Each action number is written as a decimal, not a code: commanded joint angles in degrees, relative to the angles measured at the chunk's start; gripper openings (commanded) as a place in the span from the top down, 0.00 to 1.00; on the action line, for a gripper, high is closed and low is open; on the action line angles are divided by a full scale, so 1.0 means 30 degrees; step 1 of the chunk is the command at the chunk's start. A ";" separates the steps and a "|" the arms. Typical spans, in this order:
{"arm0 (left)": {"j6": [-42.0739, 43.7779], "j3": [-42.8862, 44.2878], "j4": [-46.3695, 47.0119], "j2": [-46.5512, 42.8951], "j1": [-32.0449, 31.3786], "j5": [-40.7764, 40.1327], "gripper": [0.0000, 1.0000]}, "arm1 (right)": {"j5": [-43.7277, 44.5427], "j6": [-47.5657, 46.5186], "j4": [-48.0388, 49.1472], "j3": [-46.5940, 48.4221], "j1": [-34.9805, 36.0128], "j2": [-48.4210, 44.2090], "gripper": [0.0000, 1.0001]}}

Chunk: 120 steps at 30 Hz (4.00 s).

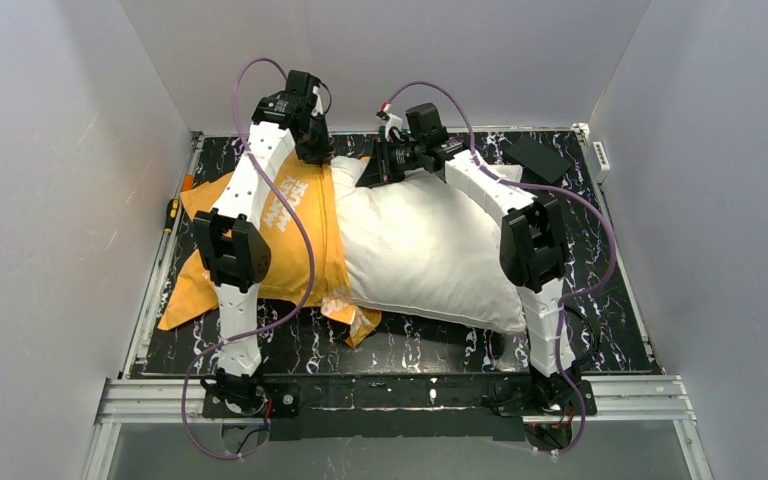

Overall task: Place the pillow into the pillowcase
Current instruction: Stuff the pillow into the pillowcase.

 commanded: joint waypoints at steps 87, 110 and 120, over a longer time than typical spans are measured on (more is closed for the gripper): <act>-0.0508 -0.7313 0.0075 -1.0313 -0.4037 0.2194 0.09 | 0.5336 -0.2201 -1.0107 -0.5765 -0.5346 -0.9772 0.09; 0.1137 -0.2365 -0.0075 -0.3862 -0.5175 -0.0405 0.52 | 0.5017 -0.2134 -1.0128 -0.4805 -0.1101 -0.8425 0.38; 0.0299 -0.1405 0.1944 -0.6073 -0.5087 0.6676 1.00 | 0.2623 -0.0312 -0.6977 -0.5131 -0.1114 -0.5291 0.40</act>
